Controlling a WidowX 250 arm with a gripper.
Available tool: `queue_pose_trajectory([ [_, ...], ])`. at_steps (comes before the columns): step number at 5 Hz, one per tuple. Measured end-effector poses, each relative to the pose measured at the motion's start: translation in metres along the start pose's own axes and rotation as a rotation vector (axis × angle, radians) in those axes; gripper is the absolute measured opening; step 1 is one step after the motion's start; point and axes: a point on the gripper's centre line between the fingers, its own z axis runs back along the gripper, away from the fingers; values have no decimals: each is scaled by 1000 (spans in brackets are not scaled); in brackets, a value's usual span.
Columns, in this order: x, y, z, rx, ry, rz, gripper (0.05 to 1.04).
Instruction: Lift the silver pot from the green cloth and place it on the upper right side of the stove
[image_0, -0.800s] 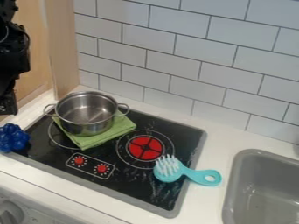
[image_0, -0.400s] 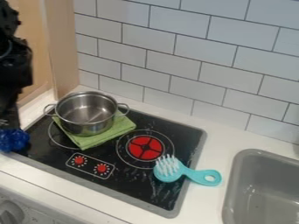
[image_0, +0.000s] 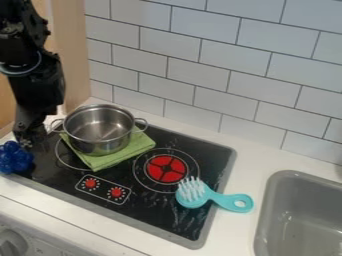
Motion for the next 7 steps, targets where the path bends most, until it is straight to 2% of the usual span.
queue_pose_trajectory([
  [1, 12, 3, -3, -30, -33, -66, 999],
  [3, 38, 15, -18, -68, -55, -188, 999],
  [4, 49, 14, -27, -100, -57, -216, 999],
  [5, 52, 16, -33, -112, -52, -235, 948],
  [6, 52, 14, -39, -126, -54, -241, 780],
  [7, 51, 13, -45, -132, -54, -241, 454],
])
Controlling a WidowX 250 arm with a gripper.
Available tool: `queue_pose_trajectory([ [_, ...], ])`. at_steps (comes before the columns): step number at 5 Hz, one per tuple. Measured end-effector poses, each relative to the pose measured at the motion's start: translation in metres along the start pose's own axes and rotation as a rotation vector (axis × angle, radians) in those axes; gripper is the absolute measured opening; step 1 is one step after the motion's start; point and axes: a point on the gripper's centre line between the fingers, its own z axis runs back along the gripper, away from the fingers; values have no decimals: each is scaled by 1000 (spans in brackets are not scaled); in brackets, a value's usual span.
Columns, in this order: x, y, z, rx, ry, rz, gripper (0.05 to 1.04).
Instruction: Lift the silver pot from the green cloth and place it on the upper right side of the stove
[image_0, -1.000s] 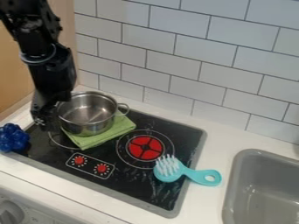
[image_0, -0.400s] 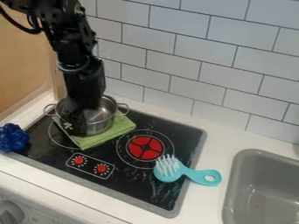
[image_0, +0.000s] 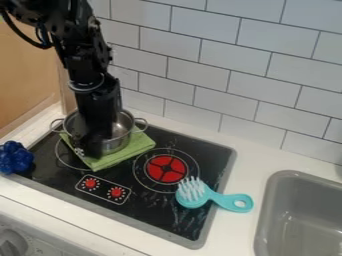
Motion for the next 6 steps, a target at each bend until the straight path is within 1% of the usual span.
queue_pose_trajectory([
  [1, -1, 0, -1, -1, -2, 4, 201],
  [2, -1, 2, -1, 11, -2, 14, 78],
  [3, -1, 3, -1, 20, -1, 22, 57],
  [4, -1, -1, 4, 31, 7, 27, 55],
  [5, 6, -2, 20, 82, 11, 12, 55],
  [6, 25, -3, 35, 128, 5, -50, 54],
])
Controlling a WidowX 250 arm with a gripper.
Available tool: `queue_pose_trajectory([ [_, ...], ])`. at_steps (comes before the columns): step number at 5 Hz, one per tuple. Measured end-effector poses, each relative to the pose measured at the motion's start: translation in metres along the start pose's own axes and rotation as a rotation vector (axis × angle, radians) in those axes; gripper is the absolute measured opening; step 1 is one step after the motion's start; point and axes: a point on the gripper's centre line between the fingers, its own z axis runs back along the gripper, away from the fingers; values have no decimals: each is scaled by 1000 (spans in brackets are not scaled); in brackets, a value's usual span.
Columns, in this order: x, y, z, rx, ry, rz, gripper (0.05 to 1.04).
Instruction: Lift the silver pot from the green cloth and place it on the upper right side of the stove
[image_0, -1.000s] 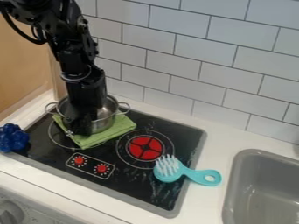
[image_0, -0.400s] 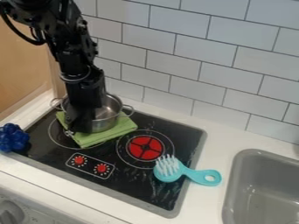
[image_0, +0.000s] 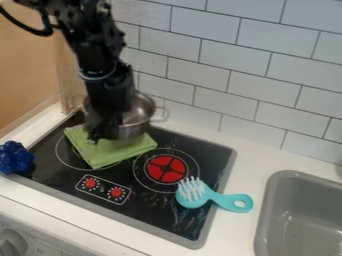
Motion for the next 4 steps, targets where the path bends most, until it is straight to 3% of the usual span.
queue_pose_trajectory([
  [2, 63, 8, 9, 11, -103, -142, 54],
  [4, 127, 19, -8, -40, -126, -300, 53],
])
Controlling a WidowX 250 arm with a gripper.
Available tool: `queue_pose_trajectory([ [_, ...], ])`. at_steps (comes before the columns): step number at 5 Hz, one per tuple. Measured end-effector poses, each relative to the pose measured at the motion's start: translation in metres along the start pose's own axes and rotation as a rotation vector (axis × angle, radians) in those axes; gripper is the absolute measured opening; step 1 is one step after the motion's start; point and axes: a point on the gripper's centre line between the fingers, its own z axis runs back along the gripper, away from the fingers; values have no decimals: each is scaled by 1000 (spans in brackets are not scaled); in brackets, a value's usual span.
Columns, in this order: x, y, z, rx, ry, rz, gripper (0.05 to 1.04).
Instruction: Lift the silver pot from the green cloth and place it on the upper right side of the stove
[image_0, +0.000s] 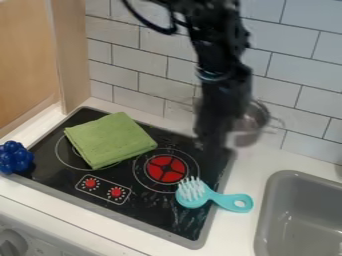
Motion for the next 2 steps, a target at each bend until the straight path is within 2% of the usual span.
queue_pose_trajectory([
  [1, 13, 1, -15, -34, 7, -39, 53],
  [2, 15, -2, -36, -85, 35, -48, 53],
])
